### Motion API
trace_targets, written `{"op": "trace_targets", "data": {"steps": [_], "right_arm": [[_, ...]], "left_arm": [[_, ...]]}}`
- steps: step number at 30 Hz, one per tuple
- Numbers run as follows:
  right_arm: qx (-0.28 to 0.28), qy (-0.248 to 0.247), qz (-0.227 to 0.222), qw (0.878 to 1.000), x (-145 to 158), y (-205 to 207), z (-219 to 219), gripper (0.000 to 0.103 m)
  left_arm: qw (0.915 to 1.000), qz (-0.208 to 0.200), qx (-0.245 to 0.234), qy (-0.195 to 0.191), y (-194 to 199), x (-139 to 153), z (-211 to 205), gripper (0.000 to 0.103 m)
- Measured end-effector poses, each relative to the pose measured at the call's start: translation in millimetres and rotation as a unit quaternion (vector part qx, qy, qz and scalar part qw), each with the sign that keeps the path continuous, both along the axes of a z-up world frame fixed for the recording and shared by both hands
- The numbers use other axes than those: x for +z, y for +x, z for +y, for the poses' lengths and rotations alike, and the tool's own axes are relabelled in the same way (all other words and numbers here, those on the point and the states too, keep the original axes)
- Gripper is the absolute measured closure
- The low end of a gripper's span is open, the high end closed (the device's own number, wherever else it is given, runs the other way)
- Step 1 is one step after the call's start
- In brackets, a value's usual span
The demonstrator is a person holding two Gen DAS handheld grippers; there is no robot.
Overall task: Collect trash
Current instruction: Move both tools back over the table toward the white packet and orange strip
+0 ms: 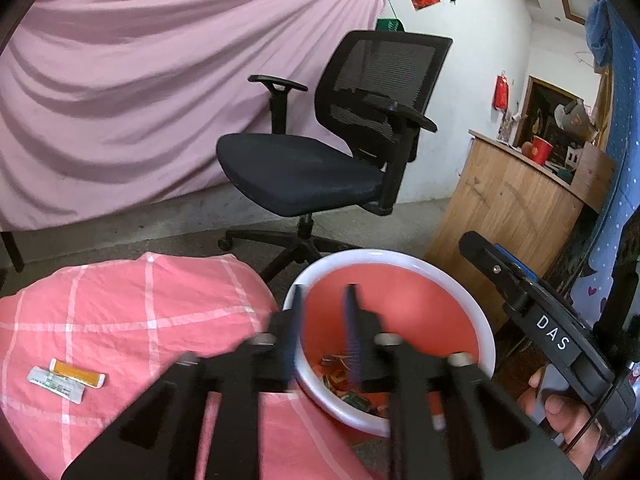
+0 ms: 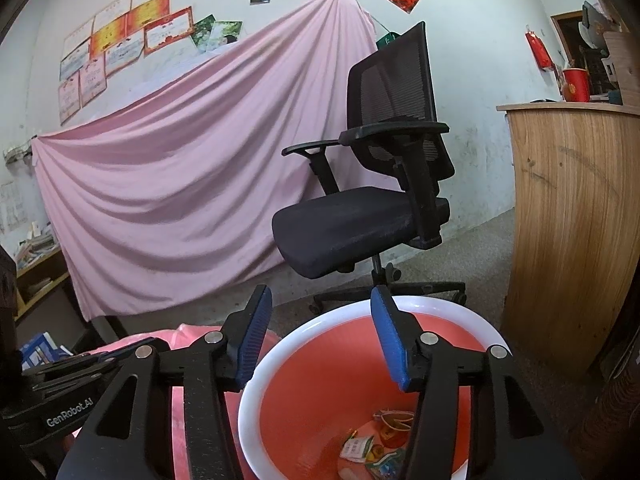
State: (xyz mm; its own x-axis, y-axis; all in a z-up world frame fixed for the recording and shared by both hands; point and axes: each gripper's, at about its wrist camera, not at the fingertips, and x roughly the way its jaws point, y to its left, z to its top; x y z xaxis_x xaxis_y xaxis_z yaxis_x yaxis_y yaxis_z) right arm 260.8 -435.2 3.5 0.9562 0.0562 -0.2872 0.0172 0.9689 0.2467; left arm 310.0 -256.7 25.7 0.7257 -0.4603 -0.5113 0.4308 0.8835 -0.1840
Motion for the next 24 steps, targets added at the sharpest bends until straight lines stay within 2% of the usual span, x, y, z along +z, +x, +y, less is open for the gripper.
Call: {"op": "trace_targets", "data": {"steps": [1, 3, 5, 7, 9, 10, 12, 13, 14, 15, 24], "right_arm": [[0.000, 0.000, -0.001, 1.000, 1, 0, 1, 0.052], [0.000, -0.001, -0.006, 1.000, 2, -1, 2, 0.052], [-0.002, -0.001, -0.011, 1.000, 4, -2, 4, 0.042], [-0.001, 0.004, -0.022, 1.000, 7, -3, 7, 0.031], [0.003, 0.005, -0.035, 0.999, 12, -6, 13, 0.027], [0.006, 0.003, -0.043, 0.999, 14, -7, 17, 0.023], [0.012, 0.001, -0.057, 0.998, 17, -9, 24, 0.015], [0.015, 0.001, -0.064, 0.998, 19, -10, 28, 0.009], [0.018, 0.001, -0.074, 0.997, 21, -11, 33, 0.002], [0.021, 0.001, -0.084, 0.996, 23, -13, 38, 0.000], [0.097, -0.039, -0.157, 0.982, 35, -21, 103, 0.000]], "left_arm": [[1.0000, -0.005, 0.007, -0.004, -1, 2, 4, 0.066], [0.9998, -0.011, 0.015, -0.008, -3, 5, 11, 0.066], [0.9995, -0.016, 0.027, -0.008, -3, 9, 19, 0.063], [0.9986, -0.025, 0.045, -0.009, -6, 13, 30, 0.045], [0.9967, -0.041, 0.068, -0.015, -11, 18, 44, 0.034], [0.9954, -0.050, 0.080, -0.018, -14, 21, 52, 0.021], [0.9916, -0.069, 0.108, -0.019, -19, 25, 66, 0.005], [0.9878, -0.086, 0.128, -0.022, -24, 28, 76, 0.002], [0.9846, -0.101, 0.141, -0.025, -28, 30, 84, 0.002], [0.9822, -0.110, 0.149, -0.026, -31, 31, 91, 0.002], [0.9569, -0.169, 0.236, -0.014, -65, 26, 157, 0.002]]}}
